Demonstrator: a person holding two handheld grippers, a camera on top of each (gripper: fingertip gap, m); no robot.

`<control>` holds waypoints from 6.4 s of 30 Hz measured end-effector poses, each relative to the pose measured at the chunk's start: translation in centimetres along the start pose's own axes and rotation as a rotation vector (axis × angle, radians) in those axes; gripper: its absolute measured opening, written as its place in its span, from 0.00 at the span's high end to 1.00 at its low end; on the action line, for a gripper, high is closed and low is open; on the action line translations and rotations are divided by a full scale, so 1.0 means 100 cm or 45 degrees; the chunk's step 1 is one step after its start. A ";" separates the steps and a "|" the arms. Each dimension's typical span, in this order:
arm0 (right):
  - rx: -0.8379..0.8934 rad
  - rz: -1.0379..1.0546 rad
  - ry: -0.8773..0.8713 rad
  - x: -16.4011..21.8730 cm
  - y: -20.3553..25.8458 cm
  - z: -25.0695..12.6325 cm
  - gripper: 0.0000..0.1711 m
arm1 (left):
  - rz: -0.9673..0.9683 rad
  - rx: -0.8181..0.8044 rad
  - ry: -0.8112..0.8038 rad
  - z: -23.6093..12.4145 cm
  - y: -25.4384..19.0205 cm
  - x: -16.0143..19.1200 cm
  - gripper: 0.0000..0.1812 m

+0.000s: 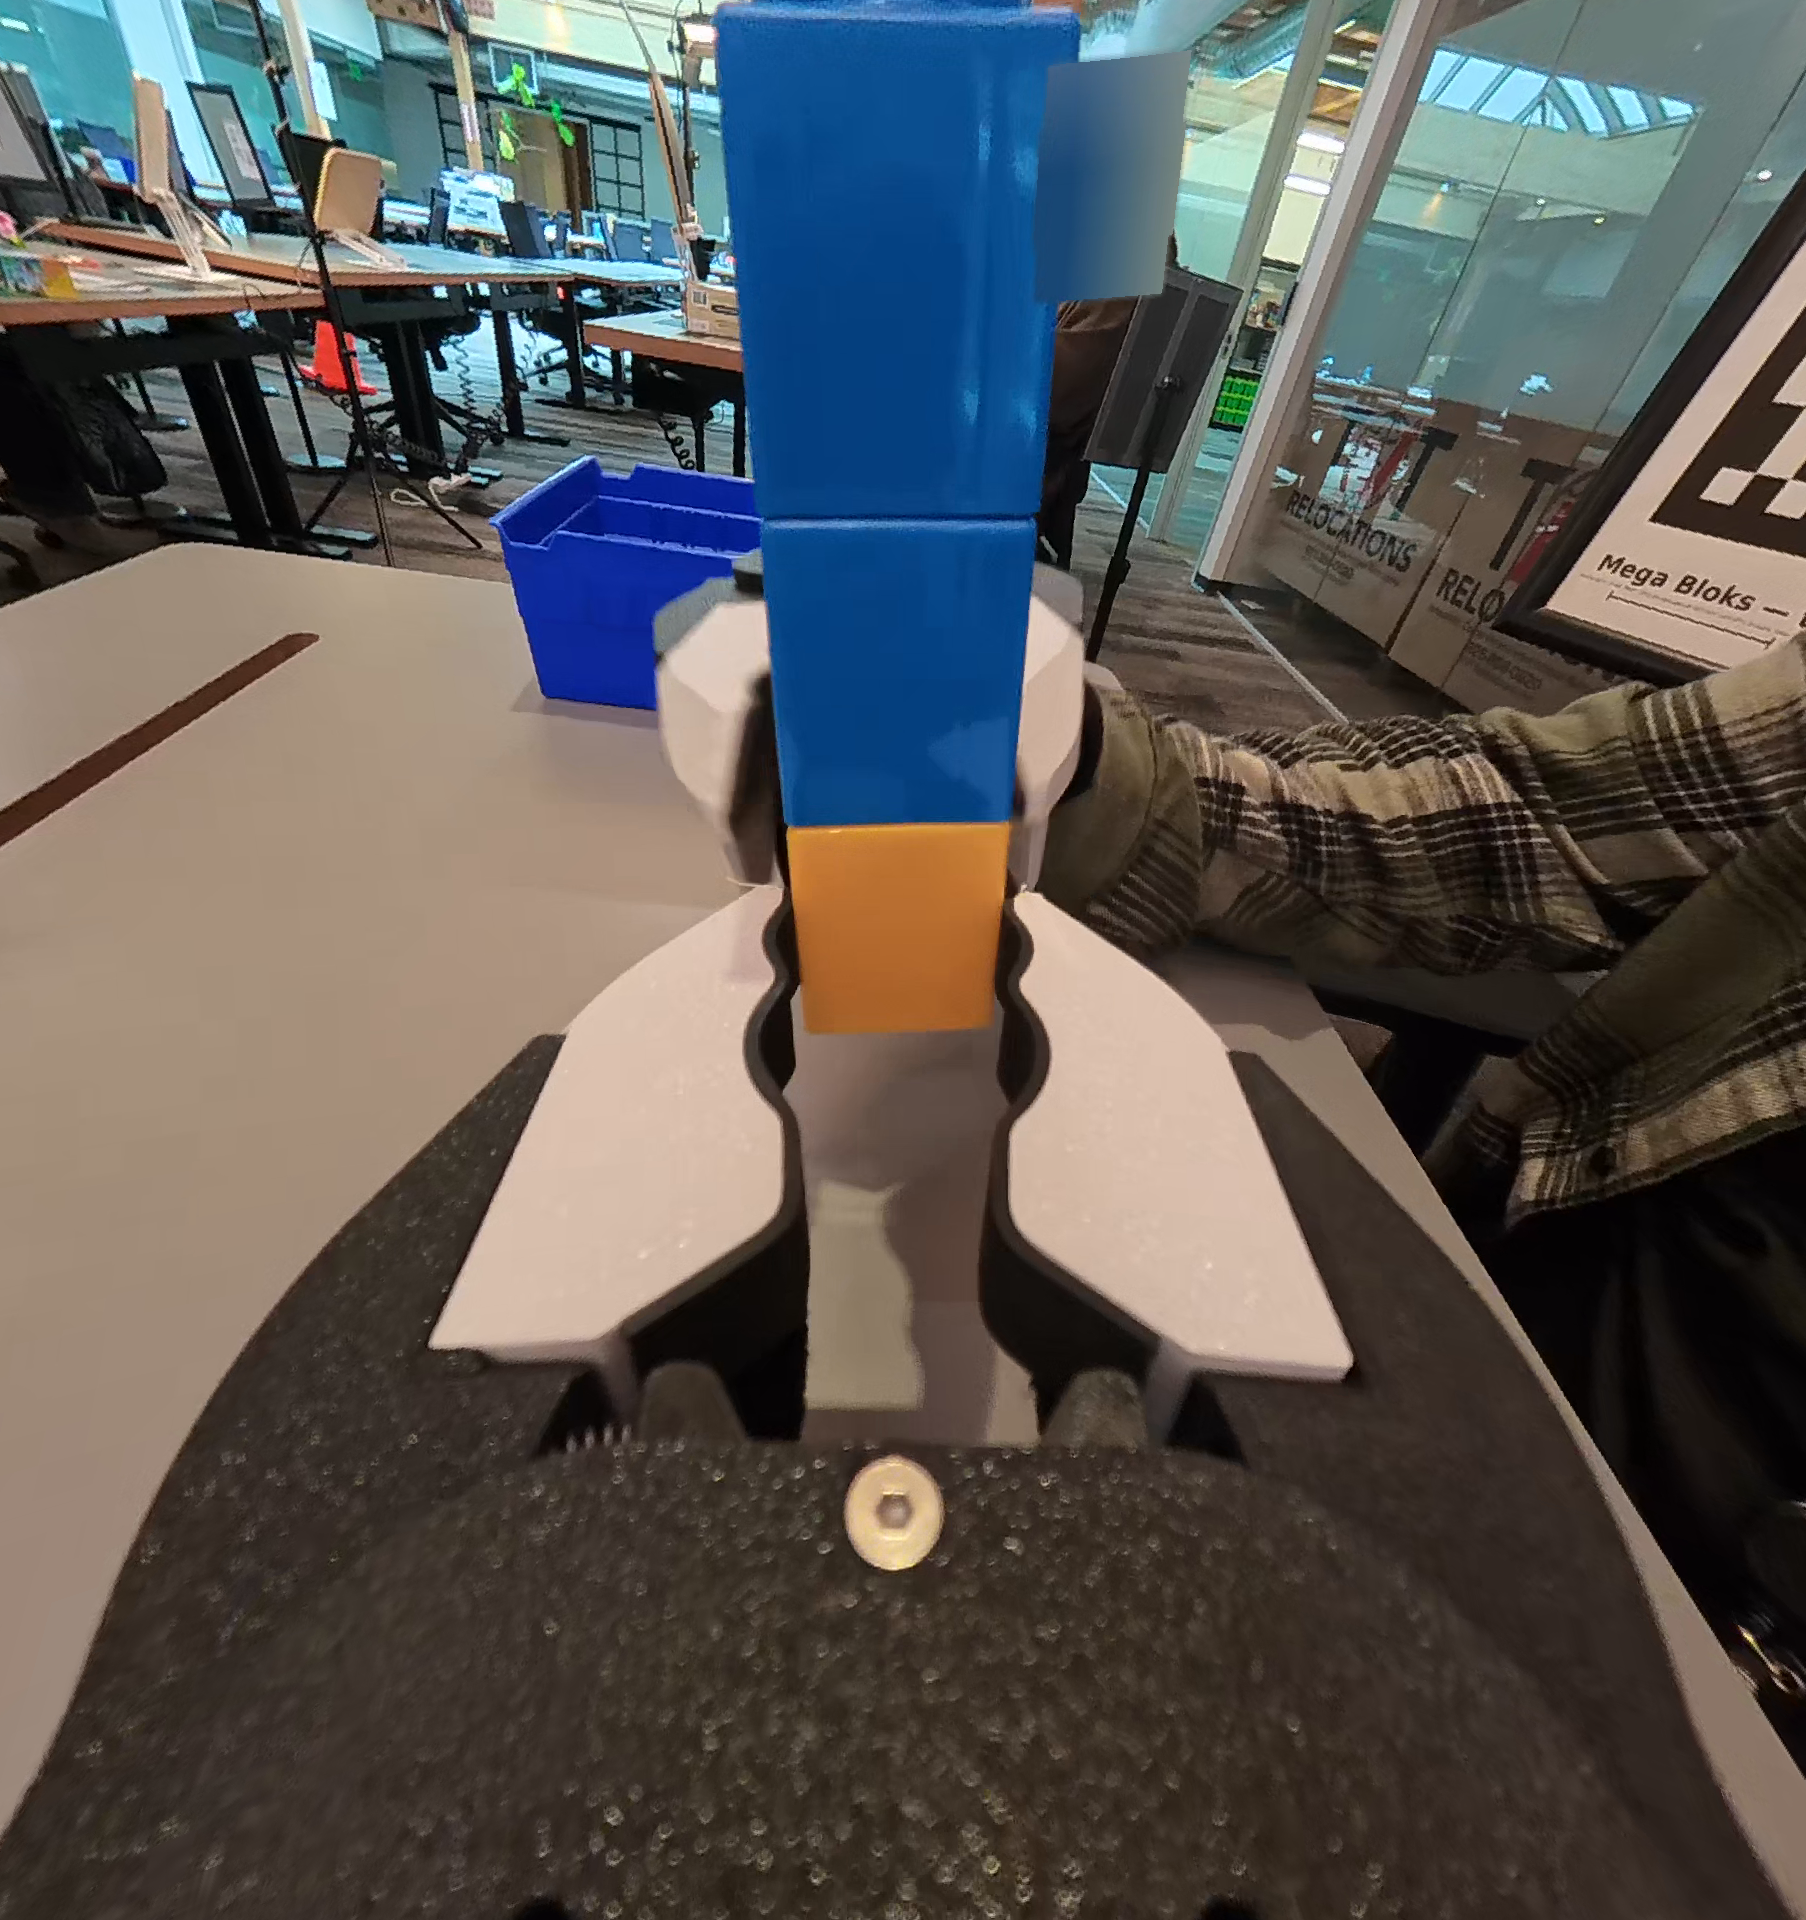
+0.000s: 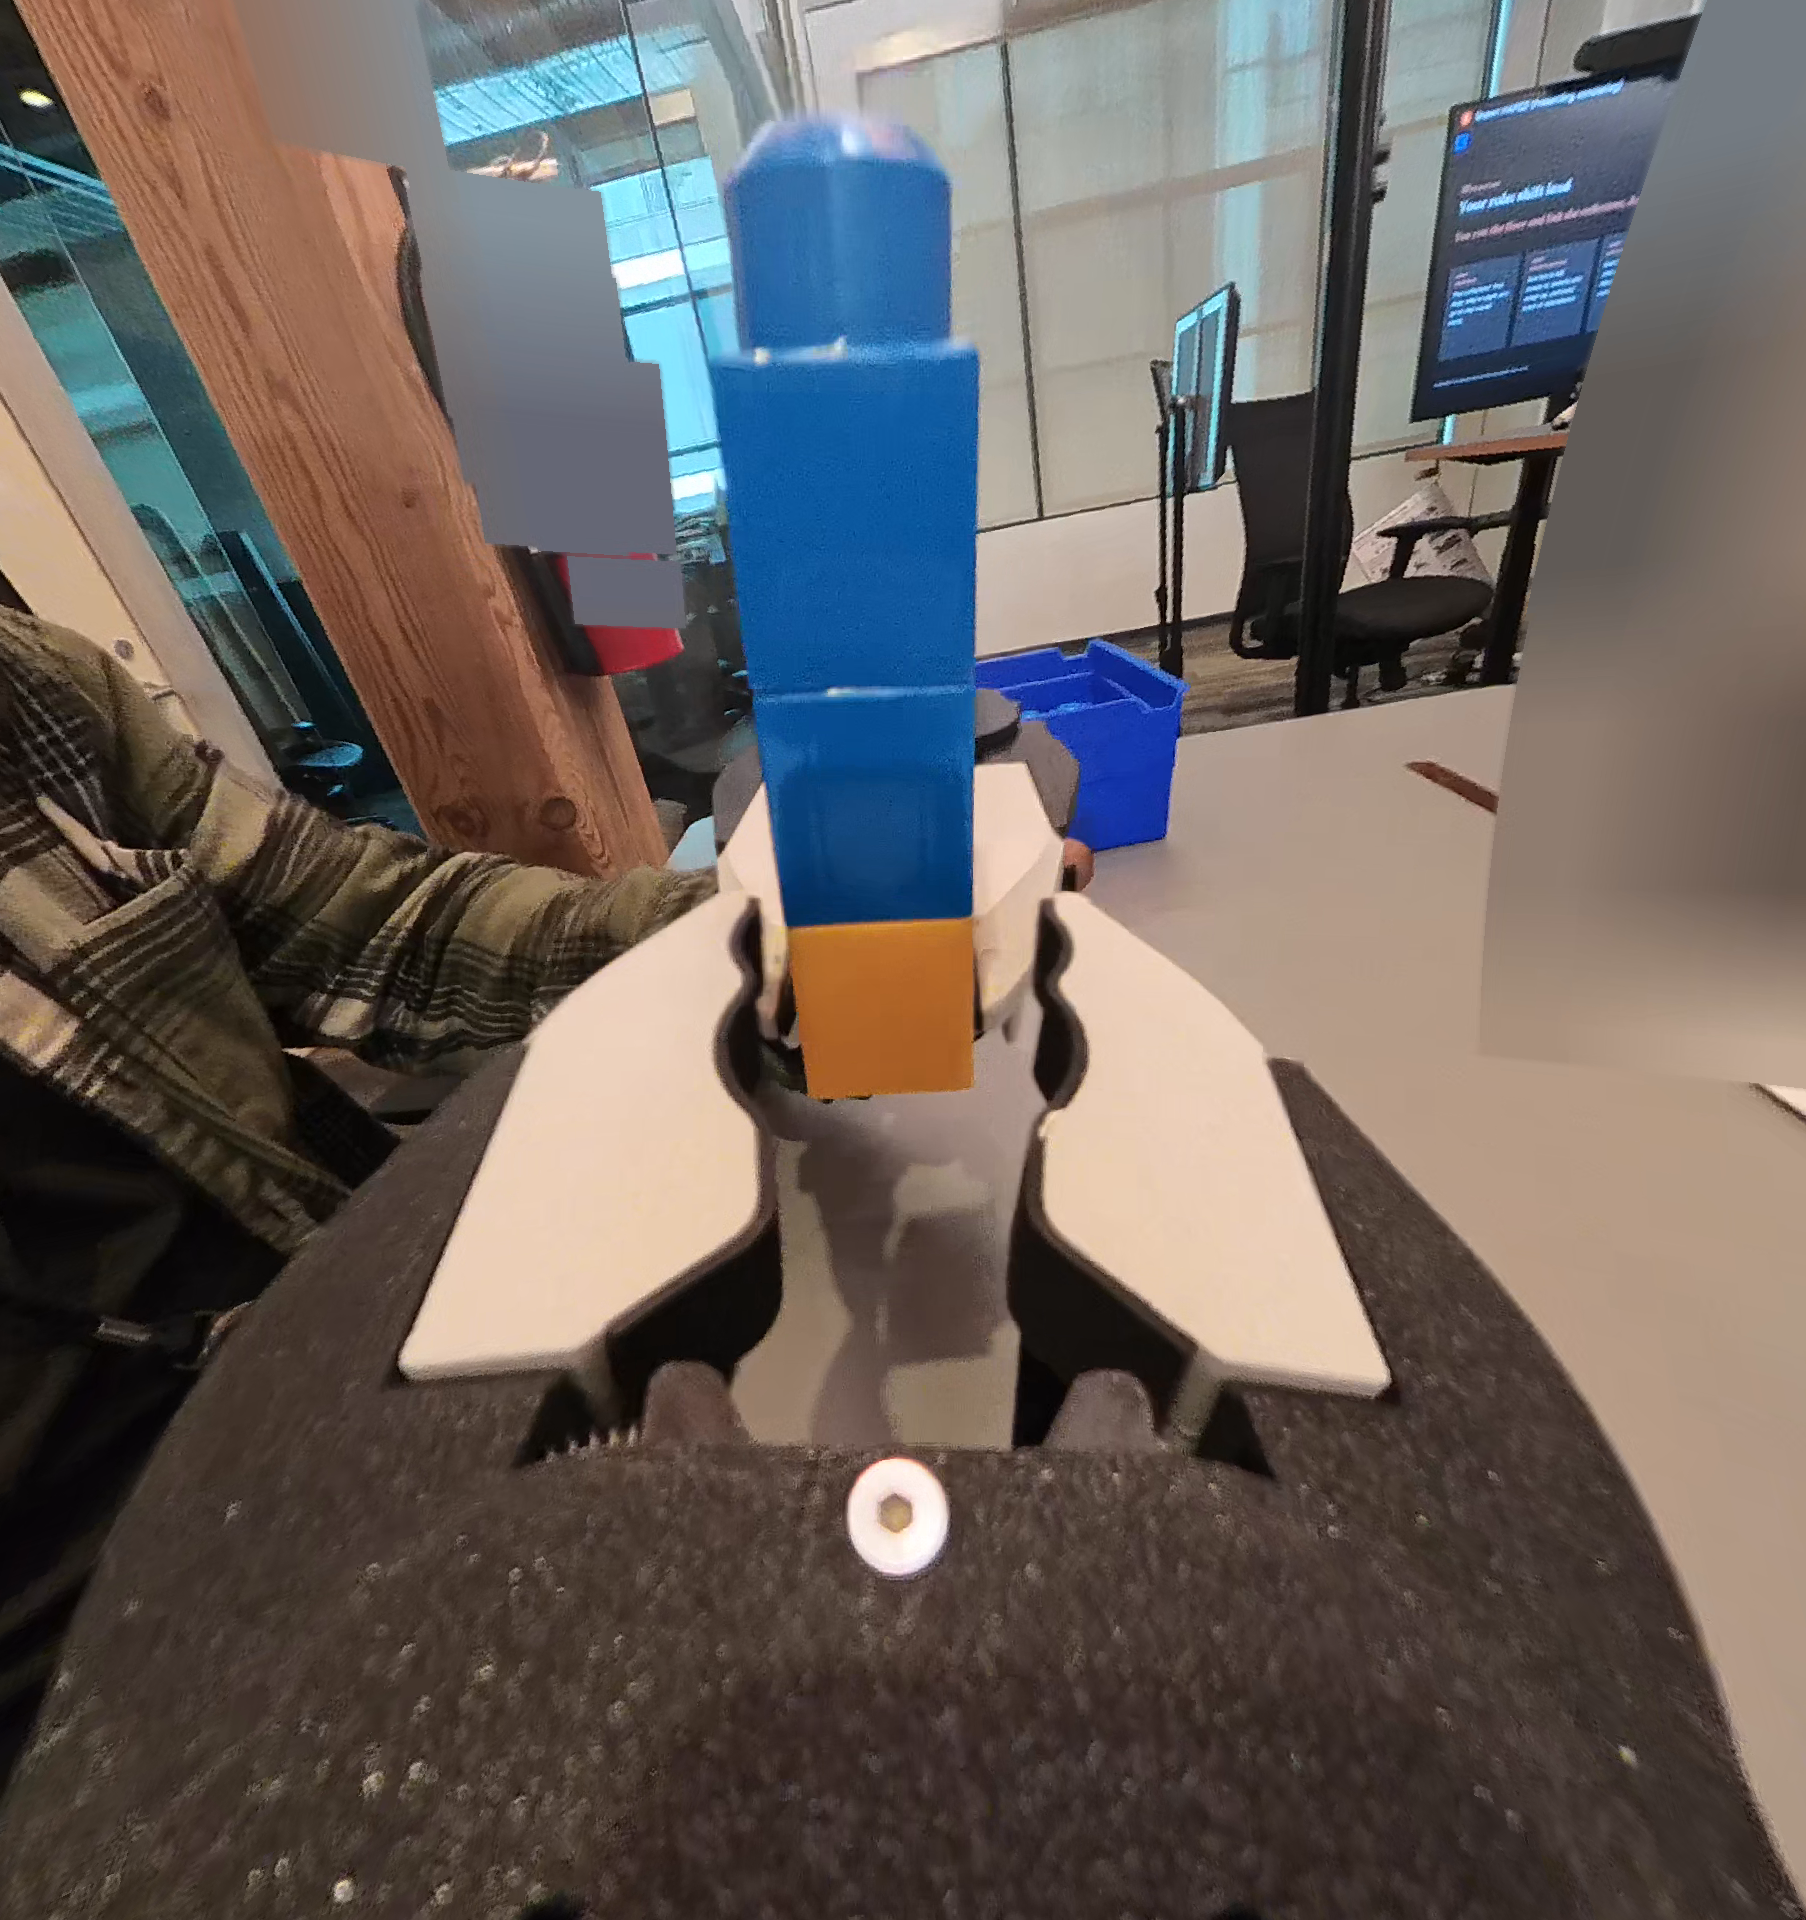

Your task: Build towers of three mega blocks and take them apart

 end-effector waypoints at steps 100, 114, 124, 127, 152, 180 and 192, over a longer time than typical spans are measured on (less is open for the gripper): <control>0.137 -0.145 2.133 -0.027 -0.154 -0.351 0.78 | 0.089 -0.238 0.136 0.004 -0.023 -0.021 0.69; 0.365 -0.153 2.060 -0.073 -0.134 -0.353 0.47 | 0.102 -0.242 0.109 -0.004 -0.026 -0.024 0.67; 0.824 -0.201 1.589 -0.142 -0.094 -0.317 0.18 | 0.111 -0.274 0.074 -0.029 -0.035 -0.019 0.65; 0.940 -0.168 1.458 -0.146 -0.076 -0.302 0.14 | 0.105 -0.288 0.058 -0.040 -0.037 -0.017 0.65; 1.816 0.076 0.340 -0.012 0.067 -0.198 0.15 | 0.064 -0.677 -0.088 -0.138 -0.052 -0.011 0.66; 1.581 0.062 0.305 0.032 0.069 -0.177 0.25 | -0.311 -1.306 1.040 -0.414 -0.011 0.002 0.71; 1.554 0.062 0.326 0.037 0.068 -0.172 0.25 | -0.227 -0.963 1.507 -0.404 0.025 0.019 0.76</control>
Point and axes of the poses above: each gripper's, where its closed fingertips meet, z out along the fingers, x out of its underside, y = z × x across the jaws, the point moved 7 cm from there along -z, back along the fingers
